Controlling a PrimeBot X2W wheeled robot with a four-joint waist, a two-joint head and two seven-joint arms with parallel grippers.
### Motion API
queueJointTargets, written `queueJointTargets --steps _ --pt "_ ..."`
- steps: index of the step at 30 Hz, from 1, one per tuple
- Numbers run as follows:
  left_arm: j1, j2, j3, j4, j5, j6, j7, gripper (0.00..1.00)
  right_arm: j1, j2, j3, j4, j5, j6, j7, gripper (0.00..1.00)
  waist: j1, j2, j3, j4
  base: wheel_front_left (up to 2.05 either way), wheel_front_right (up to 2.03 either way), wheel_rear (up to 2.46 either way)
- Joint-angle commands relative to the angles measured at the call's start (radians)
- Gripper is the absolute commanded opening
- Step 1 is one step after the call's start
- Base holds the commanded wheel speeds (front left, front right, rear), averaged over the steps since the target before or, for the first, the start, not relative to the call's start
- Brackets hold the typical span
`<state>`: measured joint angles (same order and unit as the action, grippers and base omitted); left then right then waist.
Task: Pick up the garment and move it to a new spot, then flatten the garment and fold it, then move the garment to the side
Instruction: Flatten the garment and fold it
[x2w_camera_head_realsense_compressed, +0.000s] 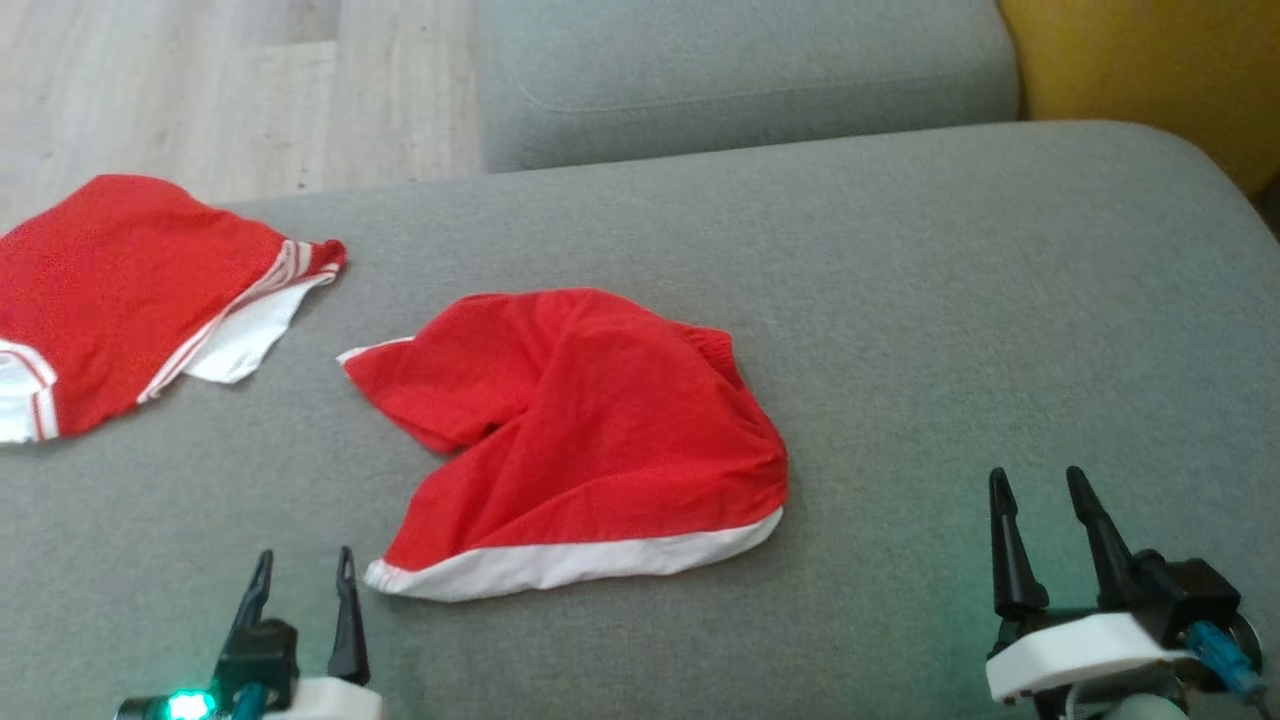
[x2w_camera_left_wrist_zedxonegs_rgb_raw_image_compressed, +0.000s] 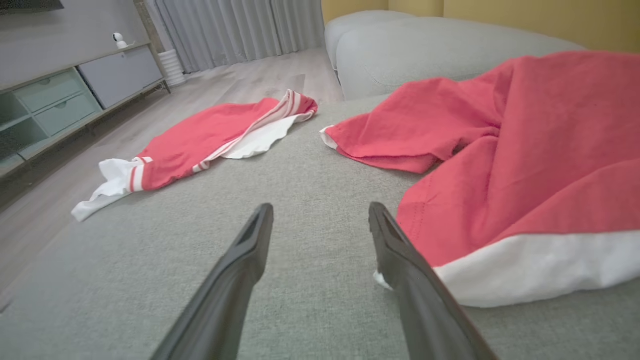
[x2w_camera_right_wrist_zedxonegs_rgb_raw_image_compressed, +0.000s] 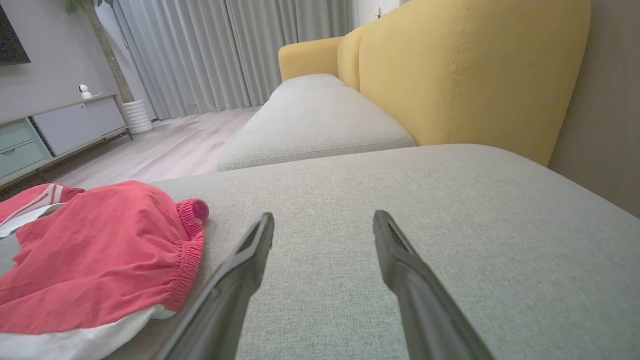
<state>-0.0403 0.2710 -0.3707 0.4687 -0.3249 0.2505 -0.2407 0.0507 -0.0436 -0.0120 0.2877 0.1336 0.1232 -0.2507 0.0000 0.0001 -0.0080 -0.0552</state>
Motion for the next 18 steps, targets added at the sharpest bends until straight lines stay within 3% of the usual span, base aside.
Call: queueJointTargets --steps 1,9,18 --pt "-0.025 0.017 0.052 -0.041 -0.006 0.004 -0.018 1.00 -0.022 -0.007 0.019 -0.031 0.001 0.008 -0.011 1.00 0.0000 -0.0001 -0.012 0.015 0.00 0.00 0.00" --pt "0.033 -0.015 0.058 -0.150 -0.020 -0.017 -0.021 1.00 -0.008 -0.007 0.012 -0.040 0.008 0.008 -0.011 1.00 0.0000 -0.0001 -0.046 0.060 0.00 0.00 0.00" --pt "0.096 -0.060 0.059 -0.206 -0.037 -0.079 -0.021 1.00 0.025 -0.007 0.018 -0.046 0.001 0.008 -0.011 1.00 0.0000 -0.0001 -0.078 0.093 0.00 0.00 0.00"
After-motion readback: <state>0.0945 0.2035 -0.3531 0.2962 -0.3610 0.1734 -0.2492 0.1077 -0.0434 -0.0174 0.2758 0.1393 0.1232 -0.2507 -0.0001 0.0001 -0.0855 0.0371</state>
